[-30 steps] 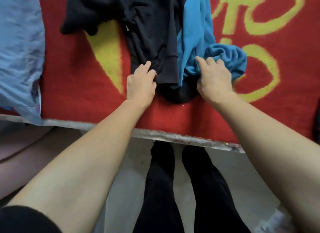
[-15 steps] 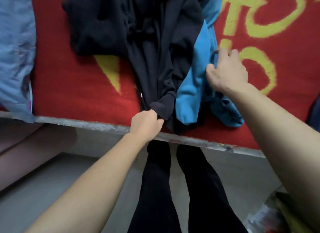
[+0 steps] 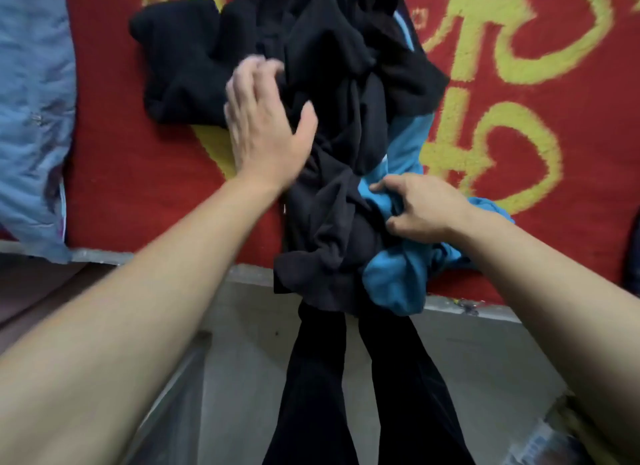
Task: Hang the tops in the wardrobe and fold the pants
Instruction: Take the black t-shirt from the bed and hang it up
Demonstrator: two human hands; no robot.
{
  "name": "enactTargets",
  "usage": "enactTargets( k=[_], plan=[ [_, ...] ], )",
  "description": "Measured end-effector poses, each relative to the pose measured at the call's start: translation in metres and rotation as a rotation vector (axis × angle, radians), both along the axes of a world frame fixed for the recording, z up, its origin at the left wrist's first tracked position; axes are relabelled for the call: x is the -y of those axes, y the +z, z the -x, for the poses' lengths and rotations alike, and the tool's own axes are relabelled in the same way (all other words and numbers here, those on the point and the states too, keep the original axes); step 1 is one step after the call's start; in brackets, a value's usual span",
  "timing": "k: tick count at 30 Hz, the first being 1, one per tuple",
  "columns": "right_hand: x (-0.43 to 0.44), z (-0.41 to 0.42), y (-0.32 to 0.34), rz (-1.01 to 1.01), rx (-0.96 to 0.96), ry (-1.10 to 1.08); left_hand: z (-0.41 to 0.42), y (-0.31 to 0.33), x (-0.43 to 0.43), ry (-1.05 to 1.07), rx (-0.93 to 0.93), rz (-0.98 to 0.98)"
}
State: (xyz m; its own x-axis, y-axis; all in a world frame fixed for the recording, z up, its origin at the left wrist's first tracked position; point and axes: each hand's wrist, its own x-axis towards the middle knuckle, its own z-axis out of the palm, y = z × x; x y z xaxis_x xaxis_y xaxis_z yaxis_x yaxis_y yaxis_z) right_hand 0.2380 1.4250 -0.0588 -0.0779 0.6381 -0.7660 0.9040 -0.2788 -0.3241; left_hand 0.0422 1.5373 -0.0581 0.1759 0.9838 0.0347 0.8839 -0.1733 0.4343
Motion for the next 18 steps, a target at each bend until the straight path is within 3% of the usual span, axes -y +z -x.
enactTargets(
  k=[3, 5, 7, 9, 10, 11, 14, 18],
  plan=[
    [0.013, 0.0, 0.017, 0.4, -0.04, 0.119, -0.024, 0.0, -0.035, -0.148, -0.169, 0.204],
    [0.013, 0.003, 0.025, 0.395, -0.13, -0.038, -0.029, -0.009, -0.039, -0.201, -0.223, 0.445],
    [0.007, 0.006, 0.021, 0.009, -0.174, -0.403, -0.028, -0.02, -0.026, -0.279, -0.396, 0.551],
    [-0.01, 0.001, 0.006, -0.501, -0.019, -0.715, -0.024, -0.027, -0.003, -0.344, -0.598, 0.495],
    [-0.021, -0.004, -0.003, -0.622, 0.085, -0.807, -0.022, -0.03, 0.008, -0.344, -0.629, 0.472],
    [-0.03, -0.011, -0.011, -0.621, 0.171, -0.86, -0.019, -0.031, 0.018, -0.332, -0.622, 0.453],
    [-0.043, -0.026, -0.029, -0.219, 0.303, -0.773, -0.007, -0.034, 0.037, -0.297, -0.533, 0.39],
    [-0.033, -0.023, -0.031, -0.058, 0.098, -0.762, 0.013, -0.037, 0.052, -0.253, -0.365, 0.286]
  ],
)
